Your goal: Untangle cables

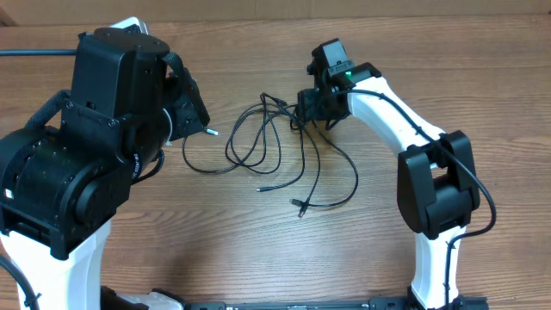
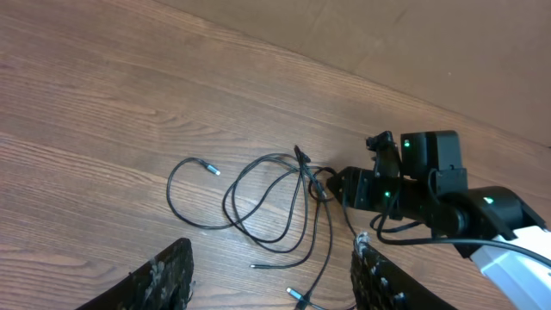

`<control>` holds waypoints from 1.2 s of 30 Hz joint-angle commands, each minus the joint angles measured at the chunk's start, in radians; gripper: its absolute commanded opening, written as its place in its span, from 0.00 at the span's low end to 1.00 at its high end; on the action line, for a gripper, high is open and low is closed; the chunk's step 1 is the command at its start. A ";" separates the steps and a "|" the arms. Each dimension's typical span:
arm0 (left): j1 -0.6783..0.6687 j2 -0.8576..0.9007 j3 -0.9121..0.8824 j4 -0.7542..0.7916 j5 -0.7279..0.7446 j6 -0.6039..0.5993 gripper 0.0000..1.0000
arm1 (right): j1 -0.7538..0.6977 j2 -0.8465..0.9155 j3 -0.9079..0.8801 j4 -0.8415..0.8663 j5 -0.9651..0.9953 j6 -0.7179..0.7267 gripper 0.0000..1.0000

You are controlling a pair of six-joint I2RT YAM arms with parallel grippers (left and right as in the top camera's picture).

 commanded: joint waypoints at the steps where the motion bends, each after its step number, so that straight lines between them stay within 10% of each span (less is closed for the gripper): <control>1: 0.003 -0.005 -0.004 -0.003 0.003 0.024 0.59 | -0.004 0.011 0.002 0.010 -0.005 0.018 0.32; 7: 0.003 -0.005 -0.004 -0.003 0.003 0.023 0.58 | -0.003 0.011 0.002 0.001 -0.006 0.018 0.25; 10: 0.003 -0.005 -0.004 -0.003 0.003 0.023 0.59 | -0.003 0.011 0.002 -0.004 -0.006 0.022 0.04; 36: 0.002 -0.005 -0.004 0.002 0.007 0.042 0.59 | -0.004 -0.271 0.361 -0.210 -0.119 -0.047 0.04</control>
